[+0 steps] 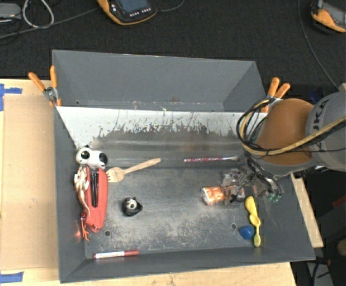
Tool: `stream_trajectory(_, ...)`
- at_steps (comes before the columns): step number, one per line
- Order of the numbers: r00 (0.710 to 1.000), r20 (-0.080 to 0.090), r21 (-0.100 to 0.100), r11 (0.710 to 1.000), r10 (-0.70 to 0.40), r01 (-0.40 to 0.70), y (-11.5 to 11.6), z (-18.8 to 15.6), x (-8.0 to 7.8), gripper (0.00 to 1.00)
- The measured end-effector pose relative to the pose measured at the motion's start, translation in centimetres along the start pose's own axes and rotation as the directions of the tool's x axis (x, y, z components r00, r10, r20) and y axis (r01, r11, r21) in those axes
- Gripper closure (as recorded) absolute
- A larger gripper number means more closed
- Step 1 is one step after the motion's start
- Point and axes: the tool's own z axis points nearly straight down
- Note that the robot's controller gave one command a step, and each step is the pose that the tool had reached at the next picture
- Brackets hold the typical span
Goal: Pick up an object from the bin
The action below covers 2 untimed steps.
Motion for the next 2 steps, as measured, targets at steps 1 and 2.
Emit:
stream_trajectory(1,1.0,0.0,0.0,1.0,-0.001,0.001,0.0,0.0,0.0,0.0)
stream_trajectory(2,1.0,0.0,0.0,1.0,-0.002,0.002,-0.01,0.0,0.0,1.0)
